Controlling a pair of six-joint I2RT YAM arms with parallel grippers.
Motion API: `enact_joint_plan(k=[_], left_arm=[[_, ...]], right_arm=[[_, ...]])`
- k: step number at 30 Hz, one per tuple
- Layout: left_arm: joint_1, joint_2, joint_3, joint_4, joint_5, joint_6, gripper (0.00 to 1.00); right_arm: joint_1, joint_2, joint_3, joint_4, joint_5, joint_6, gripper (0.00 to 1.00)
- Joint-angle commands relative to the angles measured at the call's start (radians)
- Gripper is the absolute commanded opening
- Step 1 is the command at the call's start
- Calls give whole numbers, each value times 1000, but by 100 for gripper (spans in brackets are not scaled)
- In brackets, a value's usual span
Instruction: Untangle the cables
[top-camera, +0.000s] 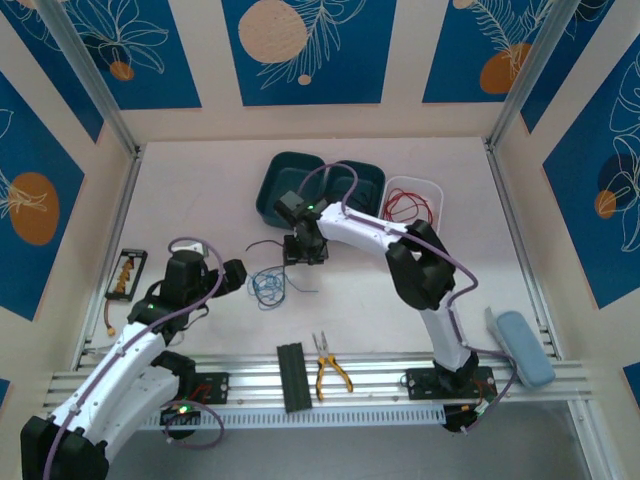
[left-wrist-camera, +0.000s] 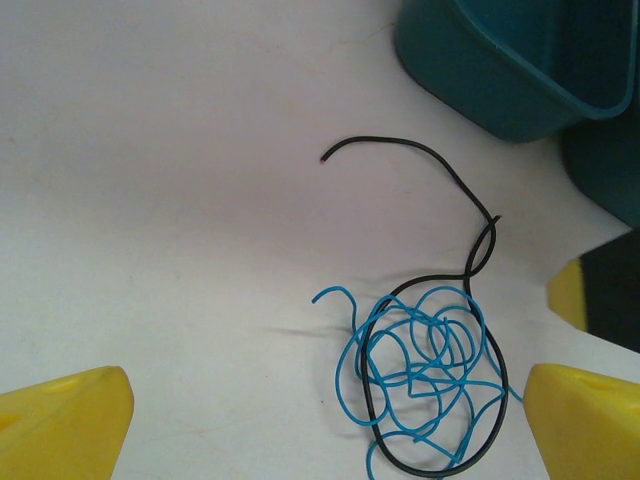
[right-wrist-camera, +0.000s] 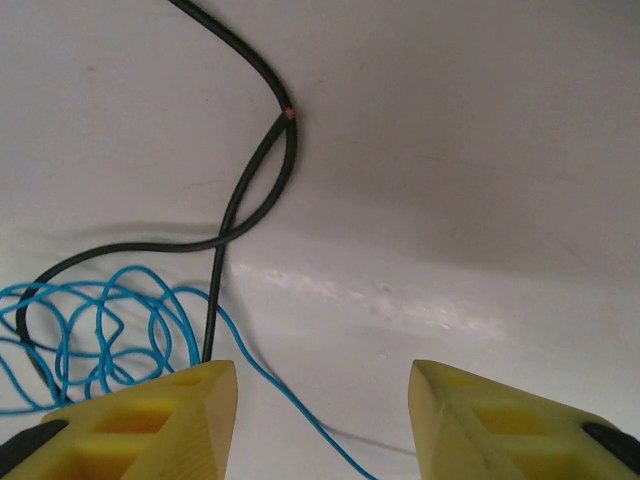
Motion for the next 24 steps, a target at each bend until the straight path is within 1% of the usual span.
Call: enact_joint_plan(k=[1,8,17,20,24], left_arm=[[13,-7,-8,20,15,-7,100],[14,-4,-13,27,17,-7,100],[14,8,-15,43,22,-8,100],[13,13,-12,43,25,-5,100],[13,15,-10,48,23,-3,100]], right_arm=[[22,43,88,-42,-12,38,48],[30,134,172,-81,39,53,47],[43,250,295,-144,67,31,47],[51,276,324,-175,68,23,45],[71,276,315,-188,83,6,39]])
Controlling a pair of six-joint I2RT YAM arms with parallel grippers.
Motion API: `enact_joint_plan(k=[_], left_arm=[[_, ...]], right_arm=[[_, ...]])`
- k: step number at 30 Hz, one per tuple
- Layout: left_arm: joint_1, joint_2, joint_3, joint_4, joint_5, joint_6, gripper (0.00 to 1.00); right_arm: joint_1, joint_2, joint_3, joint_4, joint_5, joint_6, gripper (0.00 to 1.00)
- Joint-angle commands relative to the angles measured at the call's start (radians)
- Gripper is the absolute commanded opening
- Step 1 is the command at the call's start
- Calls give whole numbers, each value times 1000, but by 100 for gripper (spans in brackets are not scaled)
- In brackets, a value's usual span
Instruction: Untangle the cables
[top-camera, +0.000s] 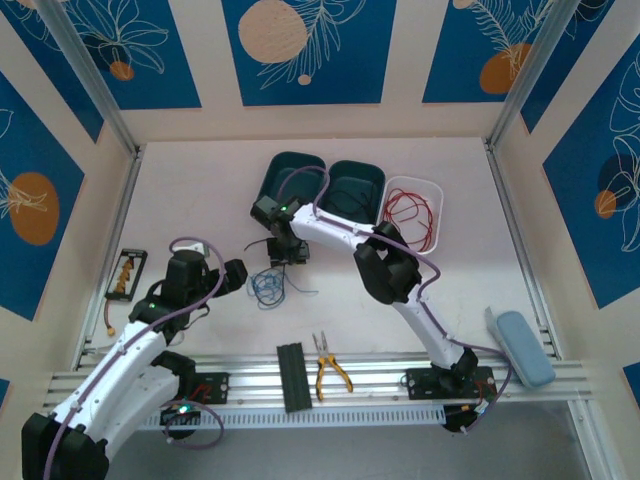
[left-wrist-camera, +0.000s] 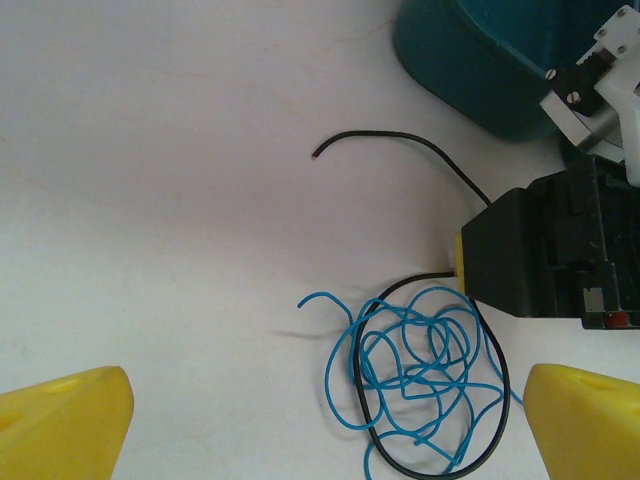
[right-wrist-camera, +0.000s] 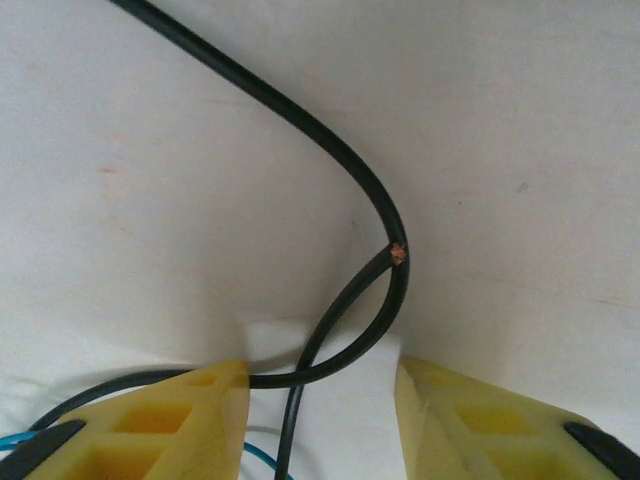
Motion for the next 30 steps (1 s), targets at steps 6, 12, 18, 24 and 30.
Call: enact_joint_plan(k=[6,12,18,24,30], left_arm=[[13,26,-5,51,32,-7,100],[12,46,2,59,45,-7,100],[14,36,-1,52,42,-5,100],[13,32,-3,48,43,-5,100],[13,32,-5,52,48,-7,100]], right_arm=[[27,4,-6,-70,22,-11,22],[0,-35,10,-55,11,-21,14],[-10,-107,7,-34,14,-34,5],[-9,-180,-29,5,18,-42,0],[-10,-183,-60,26,22,-36,10]])
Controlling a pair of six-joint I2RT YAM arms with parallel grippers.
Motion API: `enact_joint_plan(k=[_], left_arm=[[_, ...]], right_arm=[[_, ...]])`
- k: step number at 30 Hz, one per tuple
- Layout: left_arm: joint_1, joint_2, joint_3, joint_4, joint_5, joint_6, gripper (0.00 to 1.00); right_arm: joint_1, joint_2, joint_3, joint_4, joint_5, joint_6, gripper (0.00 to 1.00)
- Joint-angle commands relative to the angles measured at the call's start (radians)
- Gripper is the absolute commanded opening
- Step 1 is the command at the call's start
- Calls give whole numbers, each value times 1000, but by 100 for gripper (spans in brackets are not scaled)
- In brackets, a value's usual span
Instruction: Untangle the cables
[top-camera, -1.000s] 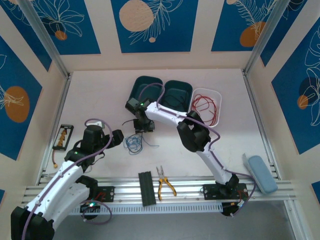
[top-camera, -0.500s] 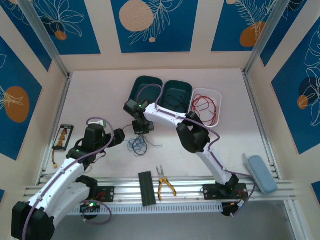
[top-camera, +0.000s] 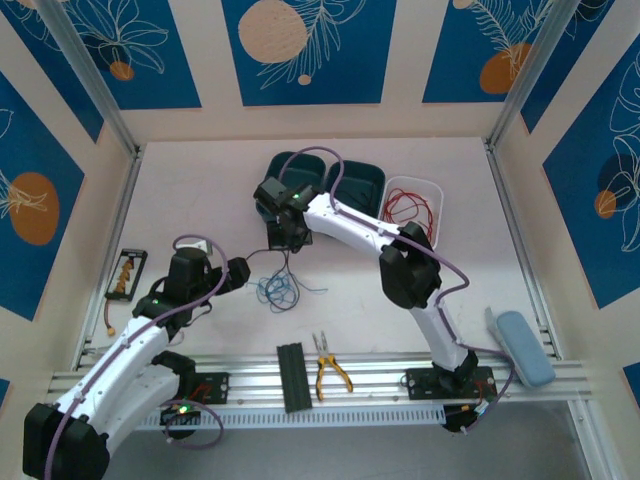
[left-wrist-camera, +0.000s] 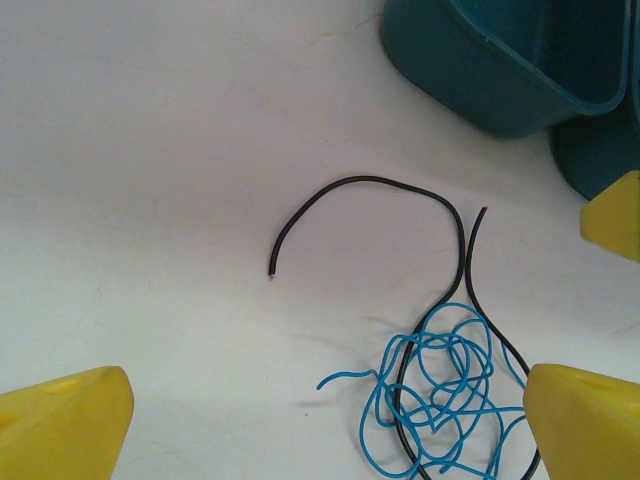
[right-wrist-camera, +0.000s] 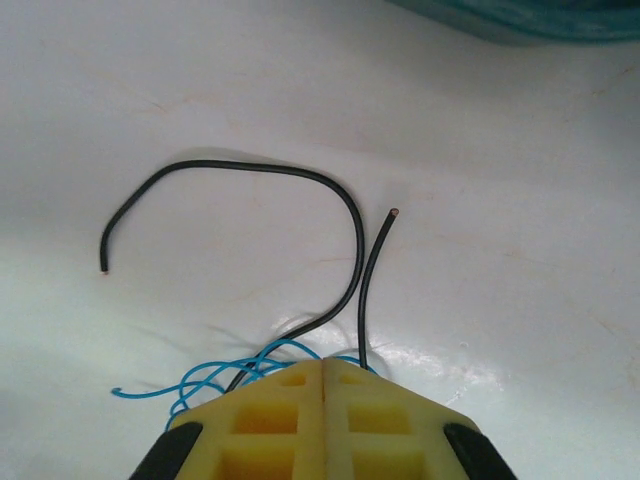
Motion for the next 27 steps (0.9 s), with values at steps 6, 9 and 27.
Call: enact_joint_plan(k=[6,9,27], left_arm=[[12,-18,-2,-6,23,-4,100],[12,-27,-7,-12,21,-4,100],[12,-32,-11,-16,21,-10,100]], right_arm=[[5,71,-2,3,46,-57,19],[-2,102,10,10,59,-83,26],[-70,215,108,24,-10,-54,26]])
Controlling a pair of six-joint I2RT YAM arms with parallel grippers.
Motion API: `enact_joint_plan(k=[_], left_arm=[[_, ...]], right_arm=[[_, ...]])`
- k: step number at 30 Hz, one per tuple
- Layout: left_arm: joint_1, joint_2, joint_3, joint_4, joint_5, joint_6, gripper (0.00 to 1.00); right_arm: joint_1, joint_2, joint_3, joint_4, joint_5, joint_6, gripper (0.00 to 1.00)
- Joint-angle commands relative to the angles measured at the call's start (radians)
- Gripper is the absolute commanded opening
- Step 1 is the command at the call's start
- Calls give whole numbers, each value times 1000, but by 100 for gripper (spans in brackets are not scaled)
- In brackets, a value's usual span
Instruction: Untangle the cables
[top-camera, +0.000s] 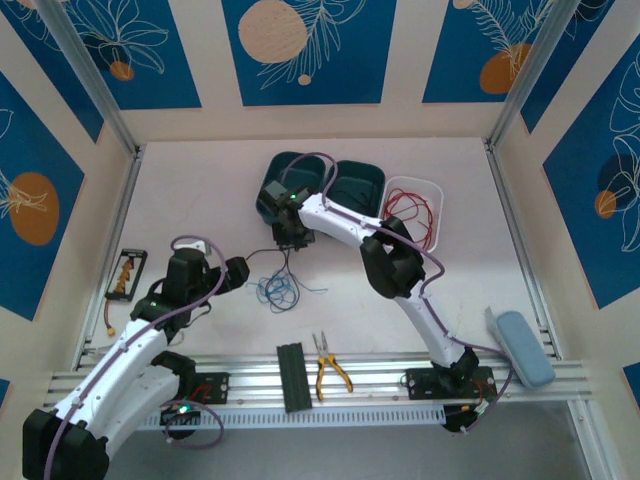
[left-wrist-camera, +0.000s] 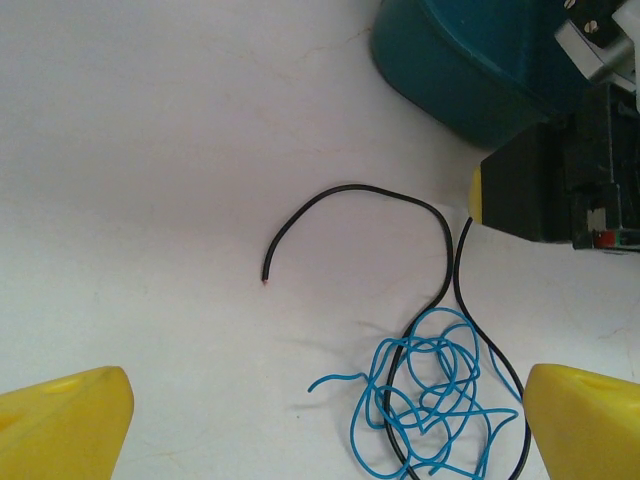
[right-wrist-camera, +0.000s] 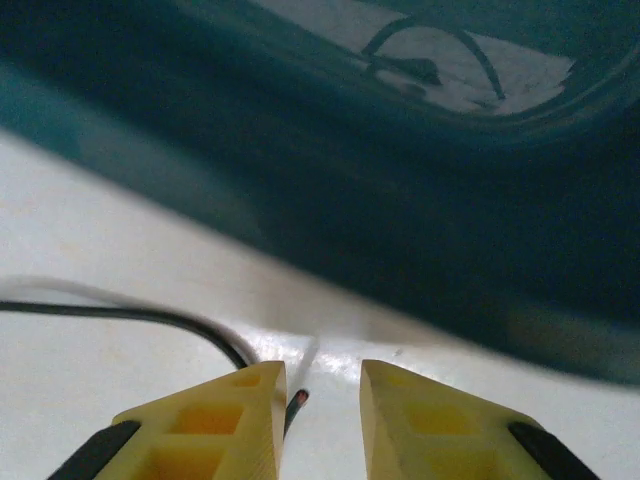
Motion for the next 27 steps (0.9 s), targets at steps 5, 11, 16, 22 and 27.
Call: enact_joint_plan(k=[5,11,16,22,27], left_arm=[[12,-5,-14,-11,21,-3,100],[12,-5,-14,-10,19,-1,100],[12,-3,-16,-7,22,-2,100],[13,-4,-17,-8,25,-4,100],[12,-4,-18,-8,23,-5,100]], right_arm=[[-4,39,31,4,-63,21,26],[4,51,27,-12,-65,17,25],[12,48,26,-17,-60,12,25],[7,49,52,-8,-75,15,29],[7,60,73,-10,-85,12,30]])
